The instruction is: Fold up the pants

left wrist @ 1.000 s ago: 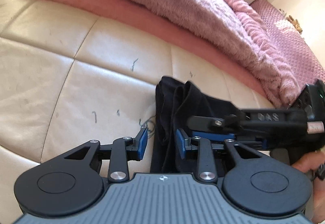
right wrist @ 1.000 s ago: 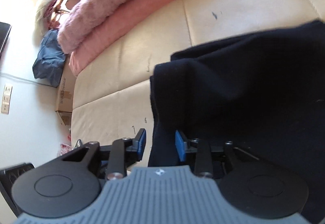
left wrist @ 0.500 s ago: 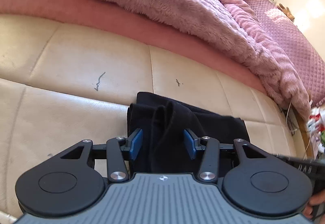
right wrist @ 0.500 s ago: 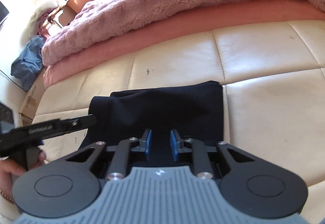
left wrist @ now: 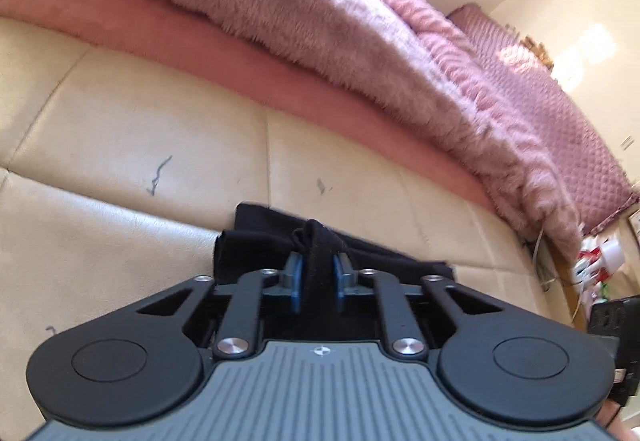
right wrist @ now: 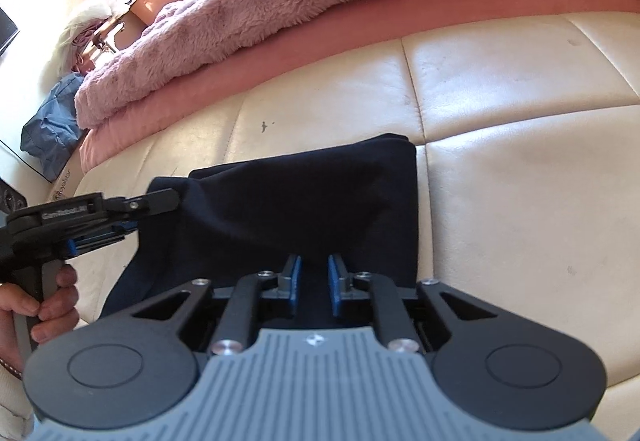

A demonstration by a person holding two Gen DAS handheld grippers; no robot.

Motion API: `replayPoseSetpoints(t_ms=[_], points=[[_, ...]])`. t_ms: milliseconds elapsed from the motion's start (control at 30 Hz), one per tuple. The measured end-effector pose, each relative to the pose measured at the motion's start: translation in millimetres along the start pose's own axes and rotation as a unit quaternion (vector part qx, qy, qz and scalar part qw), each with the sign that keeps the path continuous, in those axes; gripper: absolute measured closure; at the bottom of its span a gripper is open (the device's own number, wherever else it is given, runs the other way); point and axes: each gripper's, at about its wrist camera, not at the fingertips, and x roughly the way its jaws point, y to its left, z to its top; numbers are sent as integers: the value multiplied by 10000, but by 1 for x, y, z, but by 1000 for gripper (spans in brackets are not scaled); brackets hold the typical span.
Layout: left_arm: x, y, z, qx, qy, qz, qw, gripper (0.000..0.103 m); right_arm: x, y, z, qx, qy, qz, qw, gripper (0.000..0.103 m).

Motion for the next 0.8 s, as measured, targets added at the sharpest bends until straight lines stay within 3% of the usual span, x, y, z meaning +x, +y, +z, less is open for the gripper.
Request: replayPoseSetpoints(t_ms=[167,333,500,567,700,800], points=[[-35,-25,-4,491,-501,-114,9975,90,-7,2,0,-15,-54,12,10000,95],[-9,7,-3,264,-163,402,9987,90,-6,10,-4,-273,-13,-30,9996,95],[6,12,-3,438,-25,543,9976,84,-5,16,-5,-361,2,-103,9993,95],[3,14,1,324,27,536,9980,78,-11,22,-2,-476,-94,-132,9987,89],[-20,3,6,225,-505,890,9945,74,-17,26,14,-796,-456,-466,9947,89],[-26,-14,5,346,-606,633,9956,78,-10,25,28,-832,-512,-560,9936,91]])
